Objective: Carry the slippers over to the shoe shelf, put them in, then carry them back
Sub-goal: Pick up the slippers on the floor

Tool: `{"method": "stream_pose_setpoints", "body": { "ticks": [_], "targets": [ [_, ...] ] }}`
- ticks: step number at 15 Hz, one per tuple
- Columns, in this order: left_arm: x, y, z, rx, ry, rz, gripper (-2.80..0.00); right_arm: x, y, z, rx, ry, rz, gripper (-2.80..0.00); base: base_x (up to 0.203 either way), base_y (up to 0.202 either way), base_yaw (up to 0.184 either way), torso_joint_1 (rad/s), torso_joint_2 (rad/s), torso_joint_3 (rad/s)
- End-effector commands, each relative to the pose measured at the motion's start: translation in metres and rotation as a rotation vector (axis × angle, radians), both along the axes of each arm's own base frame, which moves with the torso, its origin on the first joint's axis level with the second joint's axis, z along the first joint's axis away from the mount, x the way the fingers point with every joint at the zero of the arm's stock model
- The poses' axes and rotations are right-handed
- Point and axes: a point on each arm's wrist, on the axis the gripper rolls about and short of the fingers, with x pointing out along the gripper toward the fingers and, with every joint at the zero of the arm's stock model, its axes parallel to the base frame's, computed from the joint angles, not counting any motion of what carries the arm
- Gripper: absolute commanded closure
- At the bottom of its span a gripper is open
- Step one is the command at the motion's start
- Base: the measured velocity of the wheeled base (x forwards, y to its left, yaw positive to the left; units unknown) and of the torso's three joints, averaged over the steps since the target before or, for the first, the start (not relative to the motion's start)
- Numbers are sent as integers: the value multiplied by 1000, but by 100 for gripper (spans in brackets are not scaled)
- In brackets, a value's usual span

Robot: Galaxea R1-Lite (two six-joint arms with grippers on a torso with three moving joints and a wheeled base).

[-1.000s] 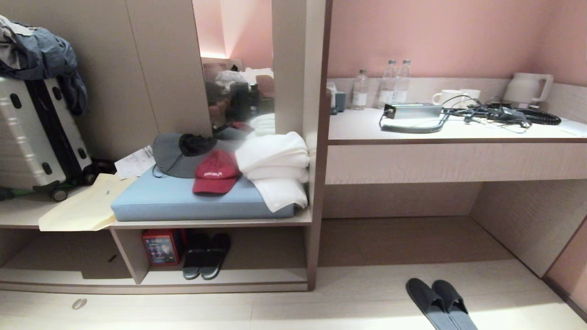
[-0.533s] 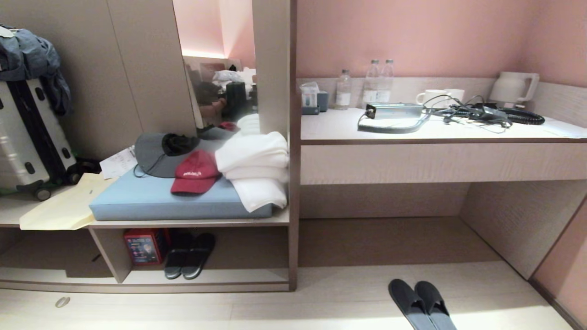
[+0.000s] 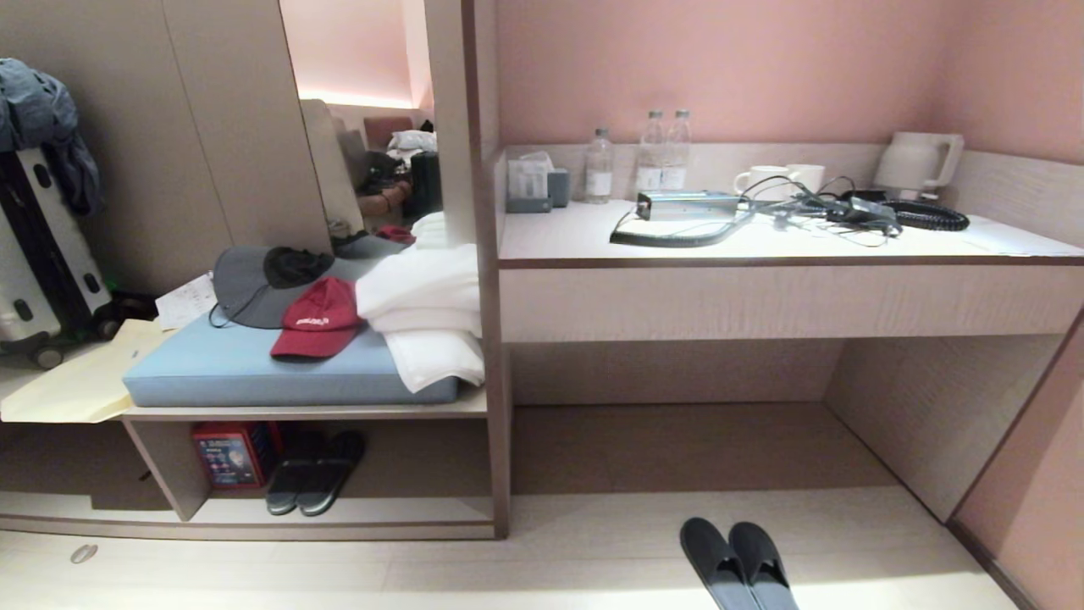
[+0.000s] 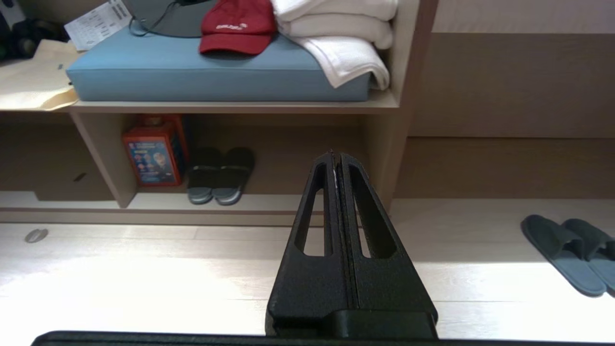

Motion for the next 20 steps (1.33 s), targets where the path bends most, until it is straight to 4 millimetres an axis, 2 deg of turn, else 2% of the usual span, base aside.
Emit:
{"method": "stream_pose_setpoints", "body": {
  "ticks": [1,14,20],
  "targets": [
    [0,0,0,-1,1,0,0,0,0,0,-1,2,0,0,0,-201,3,-2,2,6],
    [0,0,0,-1,2,0,0,0,0,0,-1,2,0,0,0,-194,2,2,2,2],
    [0,0,0,3,0,1,0,0,0,0,-1,0,0,0,0,-18,1,1,0,0]
  ]
}}
